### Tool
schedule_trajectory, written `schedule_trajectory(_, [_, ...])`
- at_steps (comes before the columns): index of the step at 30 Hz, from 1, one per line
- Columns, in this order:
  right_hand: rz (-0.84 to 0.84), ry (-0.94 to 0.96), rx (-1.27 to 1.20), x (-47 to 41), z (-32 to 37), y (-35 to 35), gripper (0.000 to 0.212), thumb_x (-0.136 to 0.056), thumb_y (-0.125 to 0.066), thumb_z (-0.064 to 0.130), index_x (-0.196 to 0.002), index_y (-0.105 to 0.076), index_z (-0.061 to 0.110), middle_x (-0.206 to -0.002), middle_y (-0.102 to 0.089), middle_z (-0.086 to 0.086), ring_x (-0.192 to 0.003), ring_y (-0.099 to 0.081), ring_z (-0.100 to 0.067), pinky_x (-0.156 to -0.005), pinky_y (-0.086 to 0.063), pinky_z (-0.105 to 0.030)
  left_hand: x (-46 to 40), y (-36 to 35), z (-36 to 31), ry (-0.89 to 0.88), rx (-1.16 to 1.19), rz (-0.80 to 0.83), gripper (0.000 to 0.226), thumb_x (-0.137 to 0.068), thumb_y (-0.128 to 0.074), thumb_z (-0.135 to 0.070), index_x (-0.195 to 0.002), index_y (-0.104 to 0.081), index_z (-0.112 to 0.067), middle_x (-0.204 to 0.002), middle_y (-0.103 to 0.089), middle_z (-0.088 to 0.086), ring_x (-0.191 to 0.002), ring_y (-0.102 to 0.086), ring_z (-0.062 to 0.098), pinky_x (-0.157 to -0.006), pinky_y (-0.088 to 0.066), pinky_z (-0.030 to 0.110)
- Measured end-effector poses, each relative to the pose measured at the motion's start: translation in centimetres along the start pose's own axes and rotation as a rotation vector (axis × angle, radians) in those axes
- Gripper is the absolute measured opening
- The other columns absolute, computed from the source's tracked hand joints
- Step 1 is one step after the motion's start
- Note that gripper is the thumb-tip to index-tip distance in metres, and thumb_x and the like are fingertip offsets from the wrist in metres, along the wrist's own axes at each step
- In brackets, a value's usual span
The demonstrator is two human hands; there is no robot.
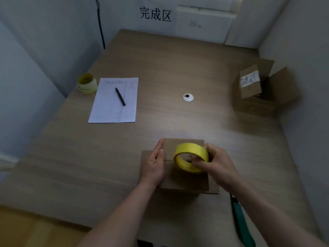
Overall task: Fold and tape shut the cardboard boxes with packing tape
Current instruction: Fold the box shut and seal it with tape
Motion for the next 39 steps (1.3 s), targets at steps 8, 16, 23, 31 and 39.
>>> schedule_trajectory(8, [0.025, 0.078, 0.564, 0.5, 2.5, 6.7, 0.022, -0.089, -0.063, 0.032, -0.068, -0.065, 0.026, -0.061, -0.059, 0.008, -0.056, -0.054, -0.007, -0.053, -0.043, -0.027, 0.2, 0.2, -0.7, -0.023, -0.093, -0.022, 0.036, -0.103, -0.043, -0.020, -0.131, -0.044, -0.043, -0.119, -0.045, -0.033, -0.093, -0.040, -0.035, -0.077, -0.027, -0.011])
schedule_trajectory(16, [0.015, 0.062, 0.943, 0.7, 0.2, 5.9, 0.018, -0.091, -0.061, 0.048, -0.084, -0.063, 0.032, -0.064, -0.055, 0.017, -0.059, -0.052, 0.003, -0.054, -0.034, -0.015, 0.0, 0.8, -0.3, -0.030, -0.157, -0.048, 0.037, -0.103, -0.043, -0.020, -0.136, -0.046, -0.038, -0.131, -0.046, -0.023, -0.121, -0.044, -0.002, -0.080, -0.027, -0.010])
schedule_trajectory(23, [0.050, -0.076, 0.837, -0.5, -3.3, 4.8, 0.060, -0.088, -0.068, 0.034, -0.141, -0.041, 0.037, -0.128, -0.057, 0.007, -0.109, -0.056, -0.009, -0.090, -0.051, -0.029, 0.0, 0.3, -1.0, -0.073, -0.259, -0.032, 0.039, -0.102, -0.047, -0.021, -0.137, -0.046, -0.037, -0.136, -0.046, -0.021, -0.126, -0.043, -0.001, -0.088, -0.027, -0.007])
schedule_trajectory(31, [0.343, -0.034, 0.852, 0.0, -3.1, 0.4, 0.104, -0.055, -0.065, 0.077, -0.146, -0.022, 0.051, -0.159, 0.009, 0.016, -0.145, -0.015, -0.025, -0.116, -0.030, -0.043, -2.3, -0.3, -3.1, -0.171, -0.703, 0.095, 0.043, -0.102, -0.042, -0.039, -0.144, -0.038, -0.047, -0.134, -0.060, 0.003, -0.116, -0.057, 0.024, -0.092, -0.045, 0.030])
schedule_trajectory(39, [-0.243, -0.137, 0.859, 2.5, -2.1, -1.6, 0.090, -0.038, -0.059, 0.092, -0.111, -0.045, 0.040, -0.111, -0.027, 0.007, -0.105, -0.036, -0.017, -0.088, -0.043, -0.030, -2.4, -5.9, -4.1, -0.256, -1.215, 0.216, 0.084, -0.082, -0.025, -0.081, -0.151, -0.002, -0.038, -0.160, -0.009, 0.007, -0.138, -0.023, 0.035, -0.107, -0.028, 0.050])
Point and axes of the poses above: each hand's wrist, its own x-axis away from the middle knuckle, its own y-axis out of the back of the hand, z = x × y, the point moved 9 cm from there along -x, towards the middle knuckle
